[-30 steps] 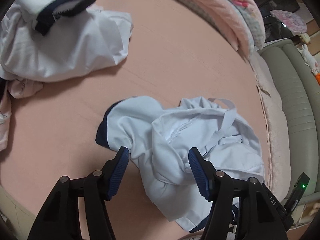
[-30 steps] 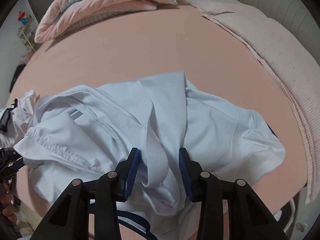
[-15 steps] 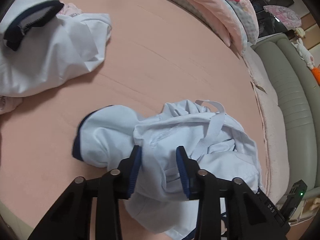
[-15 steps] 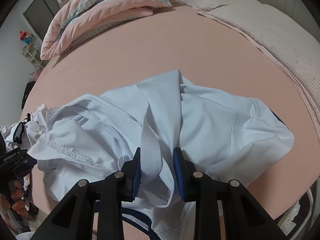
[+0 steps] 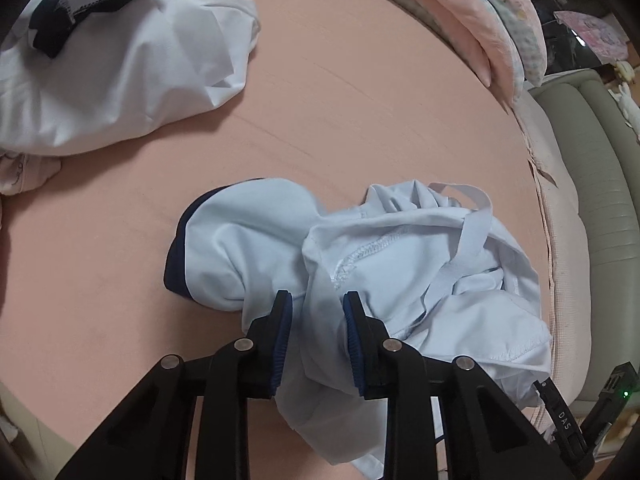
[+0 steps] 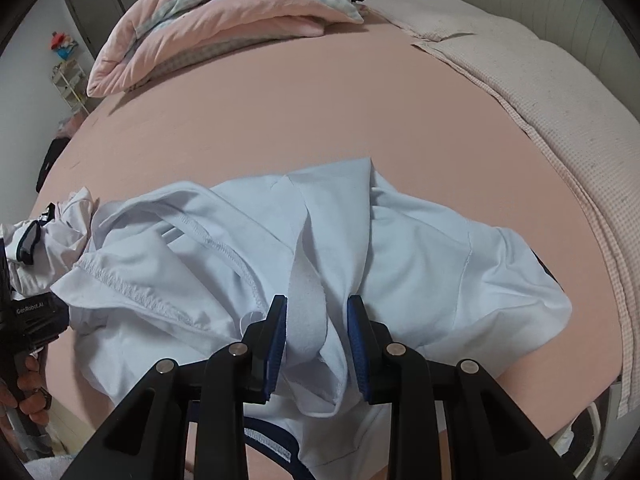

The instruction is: Fold clothes

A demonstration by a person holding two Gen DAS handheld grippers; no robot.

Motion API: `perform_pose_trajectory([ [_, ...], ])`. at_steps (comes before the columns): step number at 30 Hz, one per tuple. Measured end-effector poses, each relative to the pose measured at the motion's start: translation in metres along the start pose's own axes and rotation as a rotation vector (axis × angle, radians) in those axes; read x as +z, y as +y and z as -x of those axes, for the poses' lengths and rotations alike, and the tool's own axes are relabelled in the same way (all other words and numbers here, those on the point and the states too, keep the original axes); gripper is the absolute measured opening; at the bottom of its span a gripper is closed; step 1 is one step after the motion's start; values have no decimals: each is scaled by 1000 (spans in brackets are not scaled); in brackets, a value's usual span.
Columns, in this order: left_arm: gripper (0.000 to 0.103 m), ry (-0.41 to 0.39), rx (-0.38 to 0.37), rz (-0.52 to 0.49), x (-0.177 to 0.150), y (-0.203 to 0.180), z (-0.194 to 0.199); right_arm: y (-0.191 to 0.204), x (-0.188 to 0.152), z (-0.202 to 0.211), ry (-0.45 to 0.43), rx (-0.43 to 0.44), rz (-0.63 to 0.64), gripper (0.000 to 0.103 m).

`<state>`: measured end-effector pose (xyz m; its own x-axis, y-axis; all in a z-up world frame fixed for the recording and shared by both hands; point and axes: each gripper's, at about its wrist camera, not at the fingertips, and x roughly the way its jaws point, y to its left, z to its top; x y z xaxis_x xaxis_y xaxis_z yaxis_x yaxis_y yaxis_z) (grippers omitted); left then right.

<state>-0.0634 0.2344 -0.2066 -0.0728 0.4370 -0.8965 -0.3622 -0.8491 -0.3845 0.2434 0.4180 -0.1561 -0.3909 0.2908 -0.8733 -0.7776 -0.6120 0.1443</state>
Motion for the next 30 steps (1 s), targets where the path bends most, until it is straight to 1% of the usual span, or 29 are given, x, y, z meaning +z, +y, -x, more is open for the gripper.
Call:
perform_pose_trajectory([
  [3,24,-7,18,-30,10,-7,0,3,2,6,-41,20,6,28],
  [7,24,-9,8,-50,24,-18,-4,8,6,1,-46,25,-5,28],
  [9,24,-6,-4,-57,27,-21,-6,14,20,-3,-54,5,-2,28],
  [10,24,-2,-2,-58,26,-22,-7,14,27,-4,-55,3,2,28],
  [13,24,4,-25,-50,19,-17,-9,12,28,0,-68,-12,-3,29],
  [17,23,9,-65,-42,7,-9,-9,8,27,3,-70,30,-15,29],
  [18,23,1,-62,-63,5,-9,-8,8,28,3,-72,39,-1,29],
  [21,24,-15,-35,-135,-3,-16,-8,16,27,10,-129,30,83,29],
  [23,24,-25,-21,-160,-8,-18,-8,23,28,15,-159,1,145,29],
  [25,24,-30,-19,-158,-11,-17,-7,26,30,19,-178,14,177,29],
  [26,24,-31,-22,-150,-12,-16,-7,26,31,20,-174,35,177,29],
  [27,23,-32,-26,-141,-13,-14,-7,26,32,17,-156,69,175,29],
  [28,24,-29,-31,-131,-14,-10,-5,25,33,12,-138,87,170,29],
  [30,24,-29,-42,-123,-16,-1,1,20,33,0,-102,93,166,29],
])
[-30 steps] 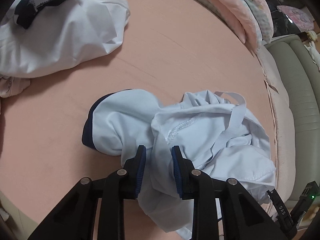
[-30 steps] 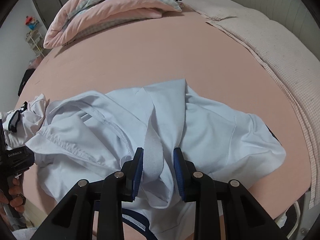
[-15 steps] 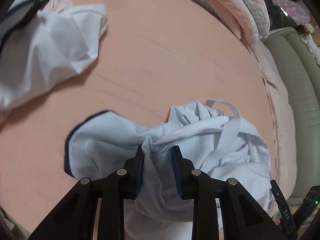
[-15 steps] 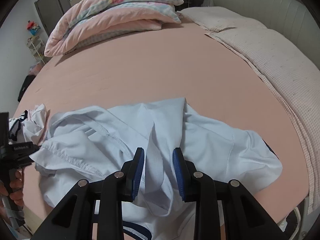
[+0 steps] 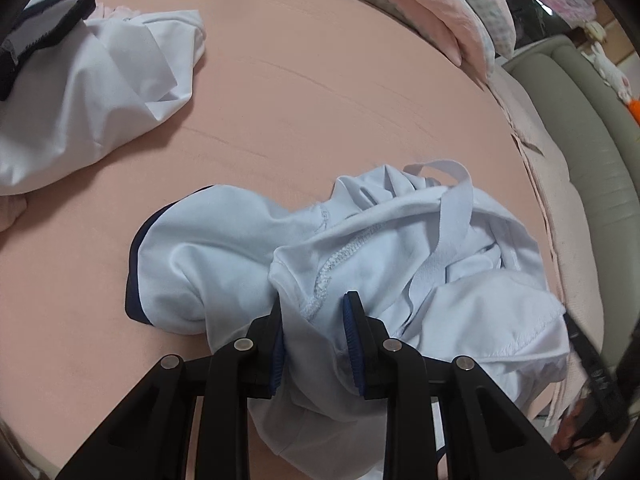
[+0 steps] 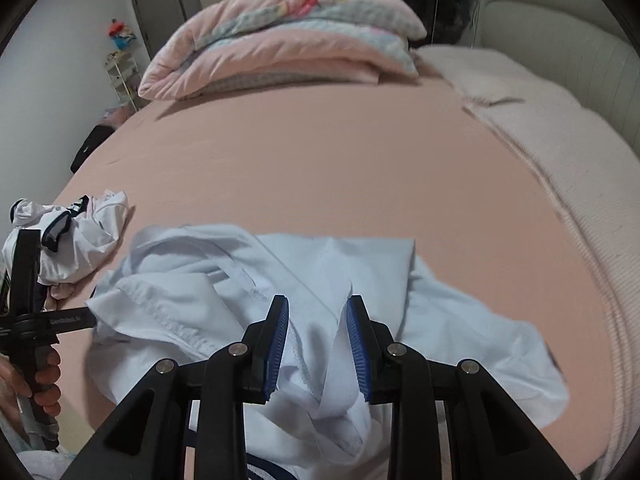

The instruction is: Fold clothes

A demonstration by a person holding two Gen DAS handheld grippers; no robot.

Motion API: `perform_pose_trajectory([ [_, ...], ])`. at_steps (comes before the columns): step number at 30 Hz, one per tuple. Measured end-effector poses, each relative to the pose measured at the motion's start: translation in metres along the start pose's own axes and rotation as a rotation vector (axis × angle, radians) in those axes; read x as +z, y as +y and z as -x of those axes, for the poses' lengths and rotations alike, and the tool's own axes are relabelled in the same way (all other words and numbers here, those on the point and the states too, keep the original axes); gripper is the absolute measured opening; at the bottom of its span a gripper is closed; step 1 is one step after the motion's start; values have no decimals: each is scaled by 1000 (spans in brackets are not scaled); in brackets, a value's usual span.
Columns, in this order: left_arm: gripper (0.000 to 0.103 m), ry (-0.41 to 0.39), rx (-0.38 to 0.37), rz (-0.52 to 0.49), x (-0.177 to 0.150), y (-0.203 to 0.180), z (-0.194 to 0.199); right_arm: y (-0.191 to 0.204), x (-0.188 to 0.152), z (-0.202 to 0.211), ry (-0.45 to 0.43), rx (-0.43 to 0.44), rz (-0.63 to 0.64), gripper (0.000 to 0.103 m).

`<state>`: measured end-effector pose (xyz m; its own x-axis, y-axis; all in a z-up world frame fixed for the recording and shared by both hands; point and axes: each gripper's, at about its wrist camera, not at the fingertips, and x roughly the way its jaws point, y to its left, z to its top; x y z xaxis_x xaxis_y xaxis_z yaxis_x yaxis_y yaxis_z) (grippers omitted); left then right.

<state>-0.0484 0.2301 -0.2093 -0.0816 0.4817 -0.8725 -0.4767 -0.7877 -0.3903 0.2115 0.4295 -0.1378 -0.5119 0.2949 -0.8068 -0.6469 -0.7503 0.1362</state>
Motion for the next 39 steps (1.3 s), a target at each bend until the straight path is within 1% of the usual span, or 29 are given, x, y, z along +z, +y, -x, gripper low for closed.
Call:
perform_pose_trajectory([
  [2,24,-10,1,-8,1,1,2,-8,-5,-13,47,-21,-36,29],
  [4,24,-19,6,-13,2,-1,1,-15,-12,-21,82,-10,-70,29],
  [7,24,-33,22,-8,0,-4,0,-15,-22,-21,80,2,-70,29],
  [10,24,-30,45,3,3,-5,-3,-17,-26,-23,86,-15,-106,29],
  [12,24,-25,46,21,5,-5,-6,-19,-26,-23,89,-18,-140,29],
  [14,24,-24,40,36,6,-3,-6,-19,-25,-24,98,-31,-144,28],
  [15,23,-24,35,43,5,-2,-6,-17,-24,-23,103,-43,-132,28],
  [16,15,-25,34,47,5,-1,-5,-14,-23,-22,104,-55,-110,23],
  [17,11,-31,43,46,4,-1,-3,-10,-21,-21,105,-72,-89,19],
  [18,10,-36,51,46,3,-1,-2,-7,-21,-20,108,-96,-68,17],
  [19,8,-40,59,45,2,-1,0,-4,-21,-17,105,-124,-51,13],
  [22,6,-78,55,35,-4,0,13,3,-22,-6,78,-209,-9,9],
  [24,6,-94,65,21,-4,-2,20,4,-22,0,67,-254,8,9],
  [28,6,-114,132,-25,-3,-6,28,1,-21,7,57,-335,25,6],
  [30,6,-115,170,-26,-3,-2,31,-2,-20,9,54,-374,30,6],
  [32,6,-134,179,-23,-3,5,39,-7,-18,13,44,-418,33,6],
  [34,6,-153,194,-35,-2,8,48,-13,-19,17,41,-481,50,6],
  [35,6,-165,206,-47,-2,8,53,-16,-18,19,45,-491,47,6],
  [37,6,-190,244,-78,-2,6,59,-27,-14,25,33,-469,-8,6],
  [39,6,-187,263,-88,-1,8,63,-34,-11,30,31,-450,-40,6],
])
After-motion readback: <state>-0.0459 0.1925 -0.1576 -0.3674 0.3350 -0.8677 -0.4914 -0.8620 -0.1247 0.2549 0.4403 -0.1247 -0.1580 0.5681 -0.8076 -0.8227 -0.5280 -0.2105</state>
